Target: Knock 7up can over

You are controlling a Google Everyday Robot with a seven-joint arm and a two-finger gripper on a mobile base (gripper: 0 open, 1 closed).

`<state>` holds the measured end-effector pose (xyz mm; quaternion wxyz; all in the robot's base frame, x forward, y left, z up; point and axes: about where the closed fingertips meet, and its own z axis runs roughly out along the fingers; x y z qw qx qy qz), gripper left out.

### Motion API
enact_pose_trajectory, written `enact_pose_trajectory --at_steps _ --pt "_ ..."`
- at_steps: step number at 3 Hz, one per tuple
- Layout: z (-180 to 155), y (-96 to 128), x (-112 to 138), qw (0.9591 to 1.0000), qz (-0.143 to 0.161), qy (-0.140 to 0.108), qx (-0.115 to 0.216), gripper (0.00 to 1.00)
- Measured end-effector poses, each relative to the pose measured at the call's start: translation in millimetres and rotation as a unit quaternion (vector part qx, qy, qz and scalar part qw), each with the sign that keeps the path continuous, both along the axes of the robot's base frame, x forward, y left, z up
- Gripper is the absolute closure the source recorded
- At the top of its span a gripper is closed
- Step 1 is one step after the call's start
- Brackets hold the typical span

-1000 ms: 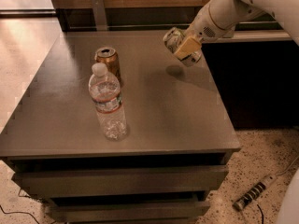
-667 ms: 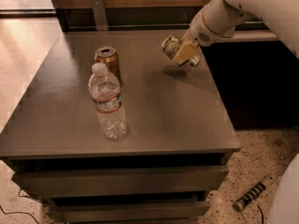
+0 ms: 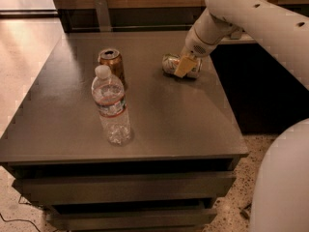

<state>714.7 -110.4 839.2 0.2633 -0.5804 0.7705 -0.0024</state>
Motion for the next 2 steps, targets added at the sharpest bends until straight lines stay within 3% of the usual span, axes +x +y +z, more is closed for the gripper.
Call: enact_pose_trajectory --at_steps 1,2 --pt "-9.8 2.3 3.3 0.9999 0.005 0.009 -0.001 0.86" --pt "-10.0 3.0 3.2 0.9999 0.005 0.010 -0.002 0.63"
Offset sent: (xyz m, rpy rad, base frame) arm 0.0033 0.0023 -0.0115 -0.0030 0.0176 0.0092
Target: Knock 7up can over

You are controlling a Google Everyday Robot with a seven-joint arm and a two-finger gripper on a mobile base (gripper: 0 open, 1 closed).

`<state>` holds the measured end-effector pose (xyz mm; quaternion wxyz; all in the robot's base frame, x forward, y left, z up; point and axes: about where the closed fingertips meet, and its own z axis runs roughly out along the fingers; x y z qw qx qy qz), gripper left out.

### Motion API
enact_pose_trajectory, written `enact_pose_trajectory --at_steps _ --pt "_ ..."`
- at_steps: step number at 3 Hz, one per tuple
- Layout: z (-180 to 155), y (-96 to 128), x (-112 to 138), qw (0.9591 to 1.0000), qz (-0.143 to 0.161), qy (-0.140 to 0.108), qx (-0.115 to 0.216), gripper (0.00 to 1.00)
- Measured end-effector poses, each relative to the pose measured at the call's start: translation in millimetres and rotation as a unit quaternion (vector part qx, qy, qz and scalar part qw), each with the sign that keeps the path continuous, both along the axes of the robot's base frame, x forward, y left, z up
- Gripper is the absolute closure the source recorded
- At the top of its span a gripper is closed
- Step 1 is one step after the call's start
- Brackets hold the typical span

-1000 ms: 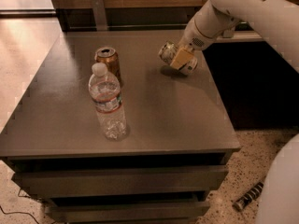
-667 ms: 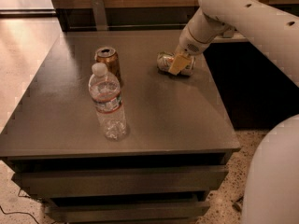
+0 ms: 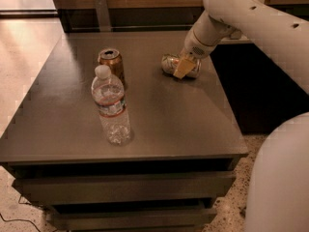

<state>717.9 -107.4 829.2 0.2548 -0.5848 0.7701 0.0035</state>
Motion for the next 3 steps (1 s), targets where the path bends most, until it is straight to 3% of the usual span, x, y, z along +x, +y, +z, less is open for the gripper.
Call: enact_pose_trajectory --at_steps 2,3 --pt "1.5 0.4 0.0 1.0000 0.000 0.001 0.000 0.17" --pt "-0.7 1.7 -0.1 1.0000 0.001 0.002 0.000 0.00"
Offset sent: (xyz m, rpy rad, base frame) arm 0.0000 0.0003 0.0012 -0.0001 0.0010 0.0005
